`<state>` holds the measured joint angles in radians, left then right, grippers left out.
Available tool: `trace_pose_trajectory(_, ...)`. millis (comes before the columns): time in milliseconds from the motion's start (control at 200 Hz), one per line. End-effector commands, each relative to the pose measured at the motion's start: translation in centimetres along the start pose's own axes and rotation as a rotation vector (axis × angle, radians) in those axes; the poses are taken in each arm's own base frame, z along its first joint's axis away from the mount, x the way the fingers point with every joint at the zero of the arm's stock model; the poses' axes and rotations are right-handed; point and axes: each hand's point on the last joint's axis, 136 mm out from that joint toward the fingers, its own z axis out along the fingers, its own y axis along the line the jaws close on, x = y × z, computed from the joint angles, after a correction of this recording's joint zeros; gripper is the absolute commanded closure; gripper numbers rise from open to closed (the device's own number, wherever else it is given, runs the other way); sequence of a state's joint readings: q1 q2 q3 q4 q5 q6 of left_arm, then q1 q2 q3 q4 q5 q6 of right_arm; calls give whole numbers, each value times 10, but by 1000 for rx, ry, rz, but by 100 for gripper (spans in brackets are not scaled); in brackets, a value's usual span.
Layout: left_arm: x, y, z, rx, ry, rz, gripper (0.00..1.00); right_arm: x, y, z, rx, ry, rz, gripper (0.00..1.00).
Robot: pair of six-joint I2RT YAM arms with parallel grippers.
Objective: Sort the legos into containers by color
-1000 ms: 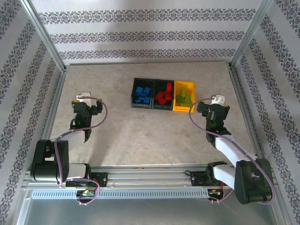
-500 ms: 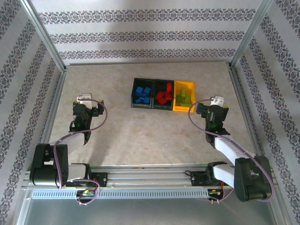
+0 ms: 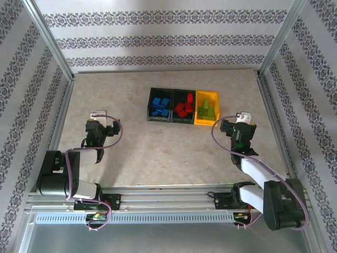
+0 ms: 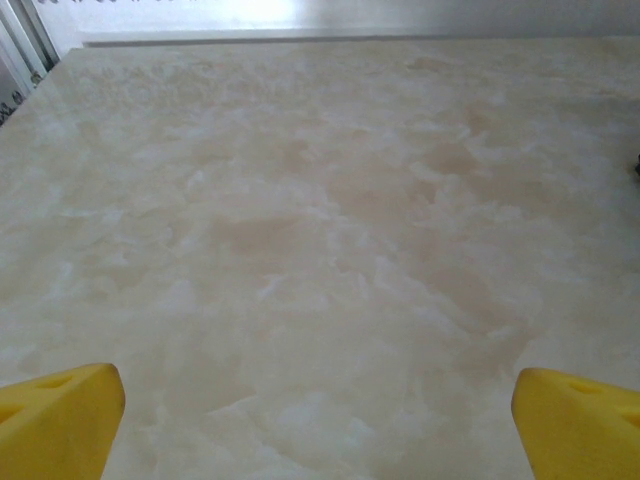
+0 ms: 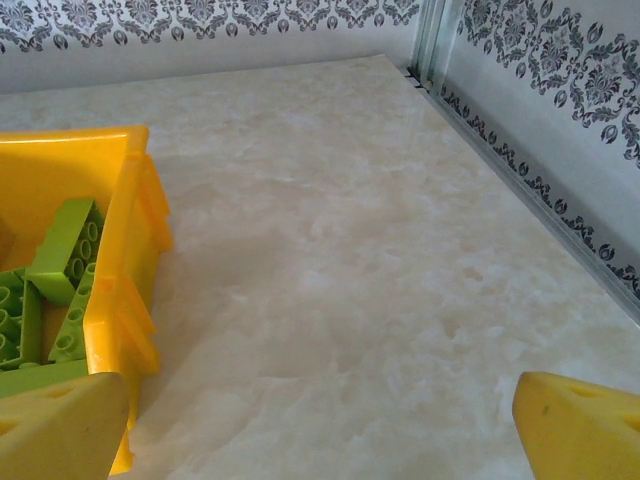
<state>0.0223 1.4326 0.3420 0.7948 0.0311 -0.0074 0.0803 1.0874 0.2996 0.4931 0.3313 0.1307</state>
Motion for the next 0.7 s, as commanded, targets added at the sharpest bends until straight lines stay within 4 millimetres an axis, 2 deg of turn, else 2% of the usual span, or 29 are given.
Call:
trace_pose_trajectory(0, -17, -12, 10, 37, -70, 36, 0, -3, 0, 1, -12, -31, 20, 2)
trace_pose_trajectory(180, -2, -26, 17, 100, -64, 79, 0, -3, 4, 3, -35, -45, 27, 2)
trace_pose_trajectory(330, -3, -27, 14, 109, -87, 77, 0, 0, 9, 4, -65, -59, 35, 2)
trace_pose_trajectory(450, -3, -6, 23, -15, -40, 26, 1, -3, 14, 3, -96, -93, 22, 2)
trace_pose_trajectory(570, -3, 11, 20, -107, -54, -11, 0, -8, 16, 3, -105, -139, -8, 2)
trace_pose_trajectory(695, -3, 12, 19, -118, -59, -15, 0, -11, 20, 7, -122, -158, -37, 2)
